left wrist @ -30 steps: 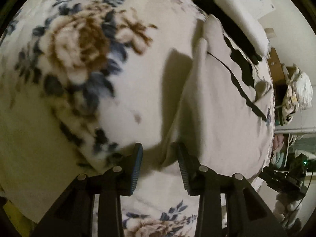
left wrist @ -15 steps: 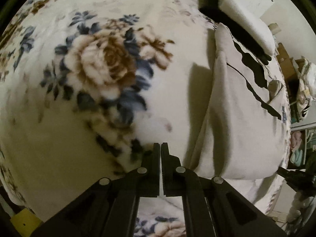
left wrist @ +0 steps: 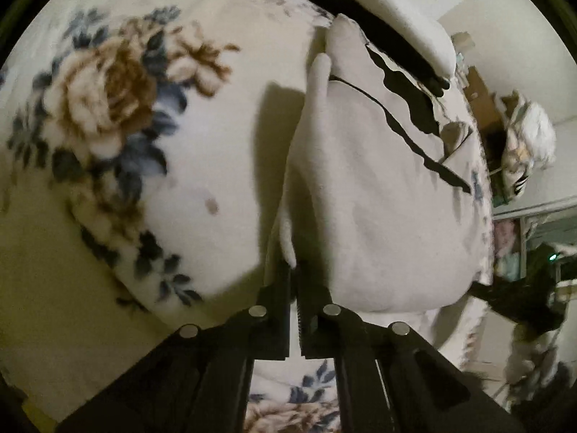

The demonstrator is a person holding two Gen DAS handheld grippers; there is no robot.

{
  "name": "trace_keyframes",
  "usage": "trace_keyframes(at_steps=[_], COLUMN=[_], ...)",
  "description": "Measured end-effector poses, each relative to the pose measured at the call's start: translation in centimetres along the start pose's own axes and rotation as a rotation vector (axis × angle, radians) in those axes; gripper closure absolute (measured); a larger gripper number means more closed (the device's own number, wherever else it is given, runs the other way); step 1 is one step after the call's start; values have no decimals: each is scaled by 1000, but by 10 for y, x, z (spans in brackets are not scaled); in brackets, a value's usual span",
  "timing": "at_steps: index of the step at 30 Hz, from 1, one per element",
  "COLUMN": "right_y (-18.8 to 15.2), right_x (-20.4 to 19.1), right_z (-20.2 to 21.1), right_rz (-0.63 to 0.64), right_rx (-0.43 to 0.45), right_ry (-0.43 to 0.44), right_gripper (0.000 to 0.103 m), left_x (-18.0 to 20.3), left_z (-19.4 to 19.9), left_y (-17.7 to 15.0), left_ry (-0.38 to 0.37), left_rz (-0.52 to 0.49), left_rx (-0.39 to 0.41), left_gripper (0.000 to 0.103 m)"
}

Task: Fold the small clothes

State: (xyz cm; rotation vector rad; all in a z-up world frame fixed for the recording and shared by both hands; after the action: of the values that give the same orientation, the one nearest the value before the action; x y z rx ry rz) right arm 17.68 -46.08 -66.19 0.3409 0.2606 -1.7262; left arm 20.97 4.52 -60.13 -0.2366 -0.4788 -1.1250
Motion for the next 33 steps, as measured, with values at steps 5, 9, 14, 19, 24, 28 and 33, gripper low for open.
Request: trace_keyframes(at_steps=[5, 9, 14, 19, 24, 28, 33], right_y=[4, 3, 1, 9, 51, 116, 218], right_x=[-3, 3, 5, 1, -4, -14, -40], right_z=[4, 9, 1, 8, 39, 47, 23], right_rz=[-2, -36, -38, -12, -16, 44, 131], right_rx=[25, 41, 4, -25, 75, 154, 146], right_ry=[-36, -65, -65, 6, 67, 48, -5], right_gripper=[101, 101, 101, 63, 38, 36, 36], left_x=[-12, -25, -21, -5, 41, 94, 138], left_z=[10, 9, 16, 39, 39, 6, -58], left_y=[3, 3, 5, 37, 99, 158, 209], left_ry=[63, 83, 66, 40, -72, -50, 74], left_rz=[2, -2, 11, 54, 21, -98, -250], left_rx=[46, 26, 2, 26, 98, 123, 58], left_gripper=[102, 102, 98, 82, 40, 40, 40])
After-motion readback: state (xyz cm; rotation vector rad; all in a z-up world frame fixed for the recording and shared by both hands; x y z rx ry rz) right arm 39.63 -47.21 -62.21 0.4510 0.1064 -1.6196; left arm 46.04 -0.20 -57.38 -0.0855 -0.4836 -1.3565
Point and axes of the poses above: each gripper's, at about its wrist camera, not at the fingertips, and z roughly against the way its jaws point, x to its right, y to its top, the point moved 3 cm from there along -z, roughly the way its jaws point, and after that the axes turned 15 degrees about z, right-handed, at the moved point
